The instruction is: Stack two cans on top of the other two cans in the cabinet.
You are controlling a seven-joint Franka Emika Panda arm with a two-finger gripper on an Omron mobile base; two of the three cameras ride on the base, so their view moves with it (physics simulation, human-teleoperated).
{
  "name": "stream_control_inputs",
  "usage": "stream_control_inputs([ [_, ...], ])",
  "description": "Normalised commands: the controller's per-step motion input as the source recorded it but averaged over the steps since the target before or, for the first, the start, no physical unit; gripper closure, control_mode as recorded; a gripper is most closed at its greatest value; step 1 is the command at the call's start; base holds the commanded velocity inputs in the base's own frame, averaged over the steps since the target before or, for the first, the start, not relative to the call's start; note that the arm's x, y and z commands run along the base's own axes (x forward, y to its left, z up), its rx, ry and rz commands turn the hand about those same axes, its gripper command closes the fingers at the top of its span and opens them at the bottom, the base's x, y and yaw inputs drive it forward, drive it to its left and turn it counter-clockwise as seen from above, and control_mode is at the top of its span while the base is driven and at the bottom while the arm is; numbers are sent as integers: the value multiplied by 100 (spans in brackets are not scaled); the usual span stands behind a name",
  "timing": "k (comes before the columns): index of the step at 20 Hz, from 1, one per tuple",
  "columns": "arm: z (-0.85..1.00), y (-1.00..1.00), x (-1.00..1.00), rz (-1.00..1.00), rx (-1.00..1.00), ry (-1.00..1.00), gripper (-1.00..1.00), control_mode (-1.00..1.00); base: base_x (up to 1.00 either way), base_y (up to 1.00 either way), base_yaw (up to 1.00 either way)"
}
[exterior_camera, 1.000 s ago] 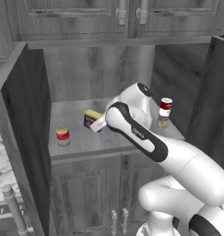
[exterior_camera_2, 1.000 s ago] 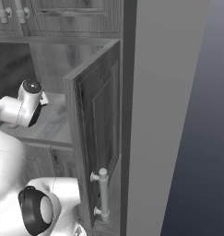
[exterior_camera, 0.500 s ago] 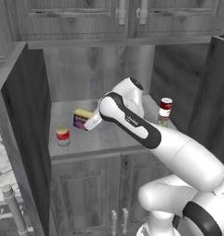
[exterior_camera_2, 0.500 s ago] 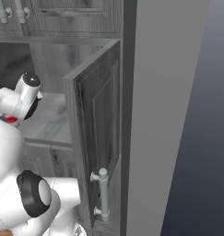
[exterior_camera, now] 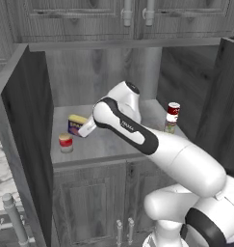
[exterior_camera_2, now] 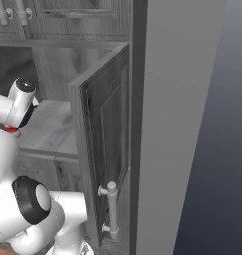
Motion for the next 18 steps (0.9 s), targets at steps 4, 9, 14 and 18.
stream_control_inputs([
  [4, -4, 27, 15, 0, -1, 0, 100, -100, 0, 0, 0],
  [9, -13, 12, 27, 0, -5, 0, 100, -100, 0, 0, 0],
  [14, -14, 14, 23, 0, -5, 0, 100, -100, 0, 0, 0],
  [18, -3, 21, 12, 0, 0, 0, 100, -100, 0, 0, 0],
])
